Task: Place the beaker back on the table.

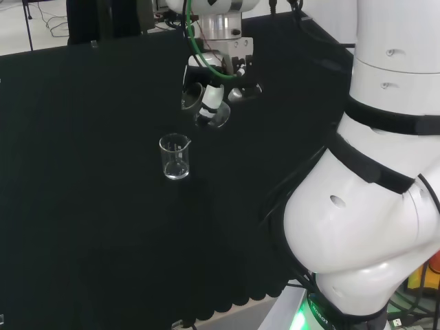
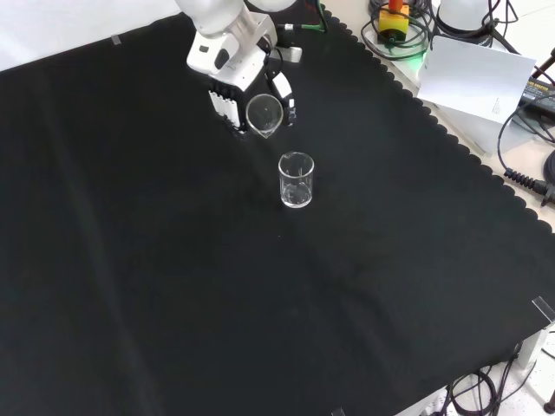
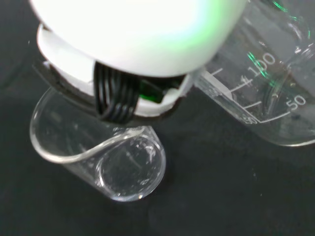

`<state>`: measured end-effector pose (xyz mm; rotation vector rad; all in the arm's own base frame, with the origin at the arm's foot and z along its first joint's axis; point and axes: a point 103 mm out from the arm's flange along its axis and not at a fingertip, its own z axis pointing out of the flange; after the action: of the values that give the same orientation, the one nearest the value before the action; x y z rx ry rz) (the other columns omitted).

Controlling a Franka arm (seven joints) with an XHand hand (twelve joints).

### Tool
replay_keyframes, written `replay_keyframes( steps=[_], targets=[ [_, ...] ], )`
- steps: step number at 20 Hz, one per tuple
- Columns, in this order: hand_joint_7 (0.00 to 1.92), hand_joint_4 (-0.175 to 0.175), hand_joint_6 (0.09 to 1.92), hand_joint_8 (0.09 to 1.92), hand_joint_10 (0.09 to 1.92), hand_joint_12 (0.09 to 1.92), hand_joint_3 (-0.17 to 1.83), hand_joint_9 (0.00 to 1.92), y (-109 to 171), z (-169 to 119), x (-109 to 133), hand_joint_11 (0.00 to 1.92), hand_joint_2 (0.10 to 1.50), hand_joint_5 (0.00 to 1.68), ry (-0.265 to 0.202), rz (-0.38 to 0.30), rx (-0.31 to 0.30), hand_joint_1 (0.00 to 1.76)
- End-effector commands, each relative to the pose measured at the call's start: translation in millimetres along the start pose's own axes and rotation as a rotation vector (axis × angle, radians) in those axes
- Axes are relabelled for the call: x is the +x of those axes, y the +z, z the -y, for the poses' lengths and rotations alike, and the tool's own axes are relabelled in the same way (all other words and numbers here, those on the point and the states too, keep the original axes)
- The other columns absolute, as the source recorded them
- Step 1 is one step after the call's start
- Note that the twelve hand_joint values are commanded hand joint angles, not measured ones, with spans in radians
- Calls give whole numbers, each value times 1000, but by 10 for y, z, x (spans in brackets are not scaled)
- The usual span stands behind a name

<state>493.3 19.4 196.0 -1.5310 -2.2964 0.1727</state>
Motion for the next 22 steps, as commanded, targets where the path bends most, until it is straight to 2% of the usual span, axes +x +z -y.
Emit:
replay_keyframes(
  steps=[1,7,10,18,22],
  targets=[
    [1482,-175,429,387,87,651,870,1740,-8,-28,-243,1244,442,1385,-2,-58,-49,1456],
    [1467,-175,433,420,87,651,873,1734,40,-78,-529,1240,441,1394,-21,-141,-96,1456],
    [1457,-175,441,446,87,655,876,1730,106,-148,-620,1235,440,1396,-60,-181,-109,1456],
    [1416,-175,537,556,87,694,888,1716,260,-361,-652,1195,442,1361,-163,-248,-124,1454],
    [1412,-175,566,573,87,706,891,1709,351,-403,-708,1182,442,1351,-182,-276,-132,1454]
  ],
)
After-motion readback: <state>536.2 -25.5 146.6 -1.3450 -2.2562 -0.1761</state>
